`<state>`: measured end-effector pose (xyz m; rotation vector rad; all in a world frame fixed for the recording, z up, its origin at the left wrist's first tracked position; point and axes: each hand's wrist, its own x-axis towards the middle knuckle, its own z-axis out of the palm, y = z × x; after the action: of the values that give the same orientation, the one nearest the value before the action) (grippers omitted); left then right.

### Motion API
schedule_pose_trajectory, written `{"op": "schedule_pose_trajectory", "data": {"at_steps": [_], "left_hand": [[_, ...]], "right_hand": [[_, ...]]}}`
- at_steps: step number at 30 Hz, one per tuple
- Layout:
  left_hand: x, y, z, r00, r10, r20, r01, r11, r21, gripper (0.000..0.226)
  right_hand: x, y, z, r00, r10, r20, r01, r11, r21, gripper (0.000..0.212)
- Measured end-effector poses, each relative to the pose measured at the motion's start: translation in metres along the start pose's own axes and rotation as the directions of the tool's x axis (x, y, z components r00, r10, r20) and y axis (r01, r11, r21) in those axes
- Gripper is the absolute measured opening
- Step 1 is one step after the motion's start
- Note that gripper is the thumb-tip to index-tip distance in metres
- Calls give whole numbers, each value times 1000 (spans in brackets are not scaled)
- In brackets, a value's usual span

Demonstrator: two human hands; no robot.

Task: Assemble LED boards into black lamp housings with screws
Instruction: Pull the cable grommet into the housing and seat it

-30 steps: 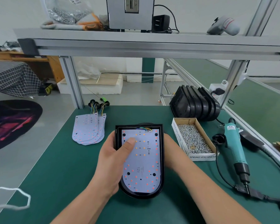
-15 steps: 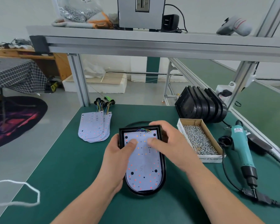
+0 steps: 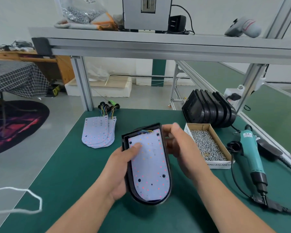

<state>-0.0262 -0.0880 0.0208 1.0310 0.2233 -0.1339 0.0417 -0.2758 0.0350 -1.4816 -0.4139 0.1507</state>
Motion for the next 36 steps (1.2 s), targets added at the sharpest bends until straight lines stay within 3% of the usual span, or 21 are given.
{"op": "schedule_pose_trajectory", "data": {"at_steps": [2,5,9,13,20,26,32,36], "left_hand": [[1,4,-3,999,-49,25,51,991,-123,43],[4,9,-9,998,-21,57,33,976,-213,43],[2,8,-12,995,-1,97,24,972,-232,46],[2,7,-12,993,42,111,-20,982,-188,43],[0,5,-16,983,-42,180,78,978,-196,60],[0,8,-17,979,-43,197,68,990,-121,55],[-1,8,-13,990,-14,142,37,986,-161,54],[-2,9,-12,995,-16,97,34,982,-184,52]], "right_hand": [[1,2,-3,998,67,3,-67,997,40,36],[-2,13,-1,981,110,157,-110,994,-6,41],[-6,24,13,959,33,280,-8,996,-89,31],[-4,17,9,970,16,241,8,995,-95,14],[-6,10,9,989,-24,145,48,985,-166,20],[-1,10,5,999,4,41,6,970,-243,26],[-3,4,5,981,0,195,41,978,-206,21],[-6,0,5,981,-9,194,68,952,-300,23]]}}
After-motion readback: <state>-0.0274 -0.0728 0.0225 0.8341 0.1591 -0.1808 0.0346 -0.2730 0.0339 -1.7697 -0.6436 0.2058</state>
